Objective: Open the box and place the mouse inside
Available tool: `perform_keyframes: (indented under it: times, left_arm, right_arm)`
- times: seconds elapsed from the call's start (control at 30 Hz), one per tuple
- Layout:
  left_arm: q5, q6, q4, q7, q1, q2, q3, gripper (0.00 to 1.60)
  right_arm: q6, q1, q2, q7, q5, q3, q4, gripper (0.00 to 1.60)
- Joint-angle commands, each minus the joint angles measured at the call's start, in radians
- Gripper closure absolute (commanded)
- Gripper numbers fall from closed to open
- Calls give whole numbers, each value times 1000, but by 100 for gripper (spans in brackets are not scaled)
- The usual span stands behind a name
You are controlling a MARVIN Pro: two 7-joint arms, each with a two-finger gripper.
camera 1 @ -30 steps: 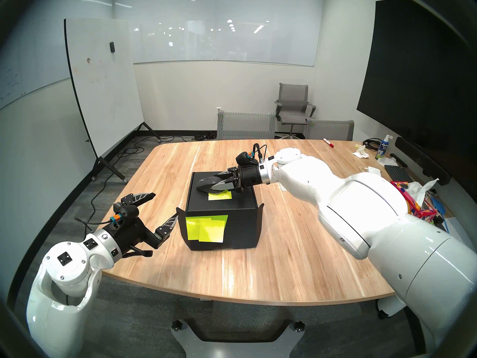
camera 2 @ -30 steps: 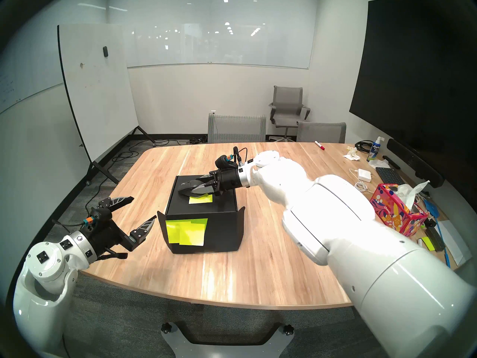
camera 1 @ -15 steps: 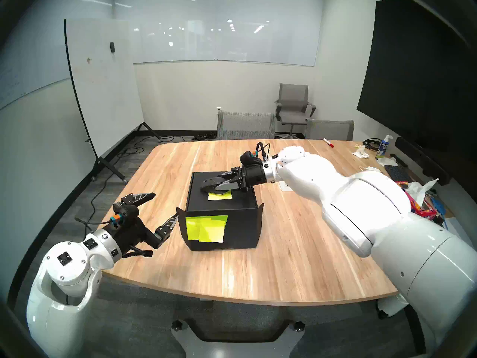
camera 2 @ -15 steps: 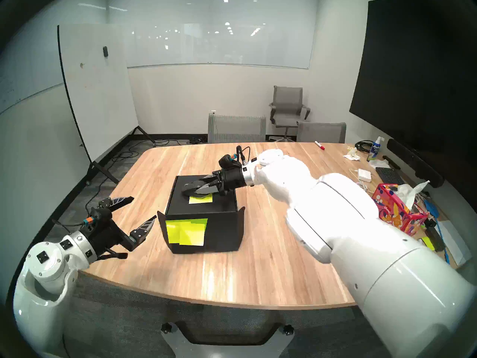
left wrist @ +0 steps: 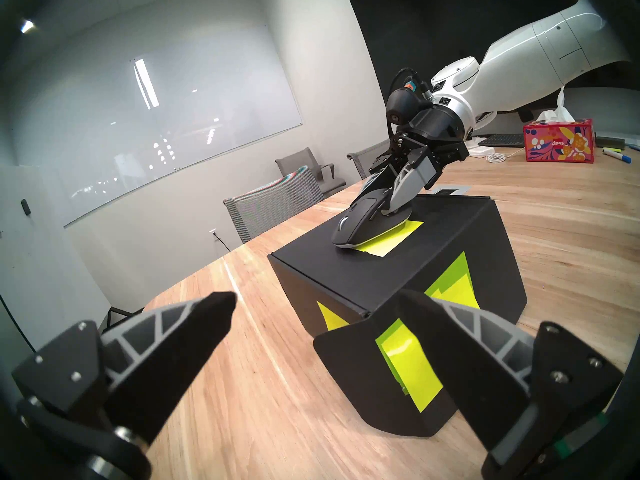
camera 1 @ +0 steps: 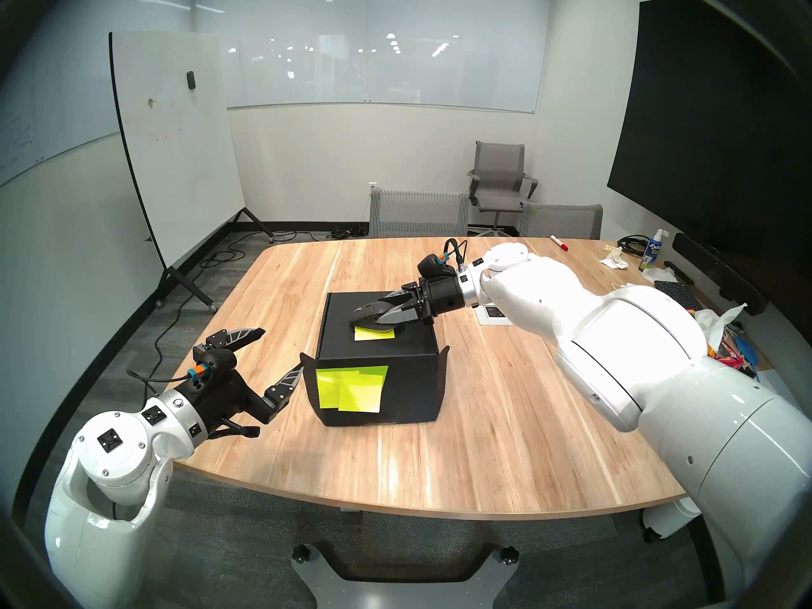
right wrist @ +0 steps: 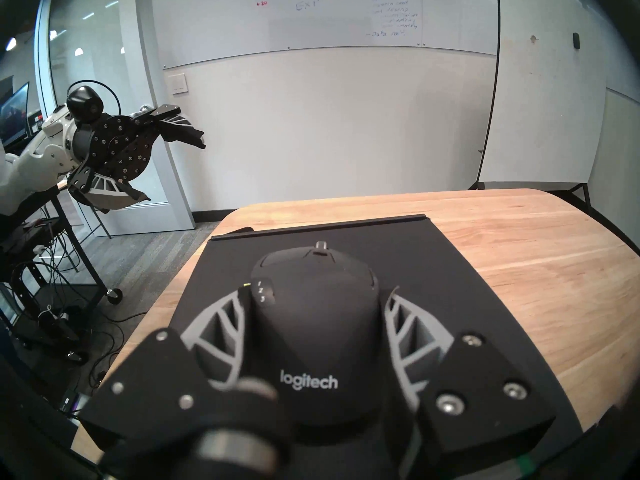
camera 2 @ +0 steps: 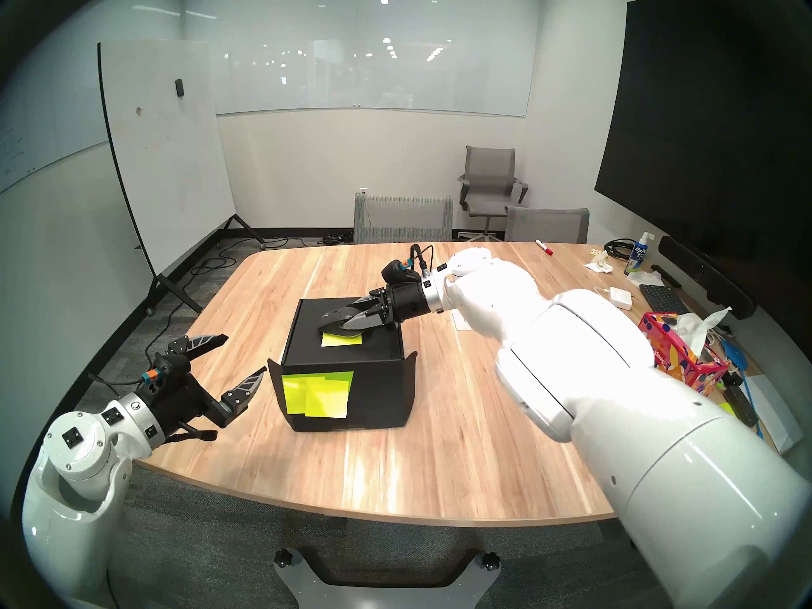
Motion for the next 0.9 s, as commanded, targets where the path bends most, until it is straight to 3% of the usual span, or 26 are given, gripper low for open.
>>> perform_keyframes:
  times: [0.0,0.57,0.87]
  left_arm:
    - [0,-6,-26,-2,7,0,-5,0]
    - [0,-6,-37,1,20,0,-11,0]
    - [0,-7,-39,2,22,1,-11,0]
  right_arm:
    - [-12,41,14,47,8,9,-20,160]
    - [-60,4,56,47,22,24,-66,160]
    - [-51,-36,94,47,52,16,-141,160]
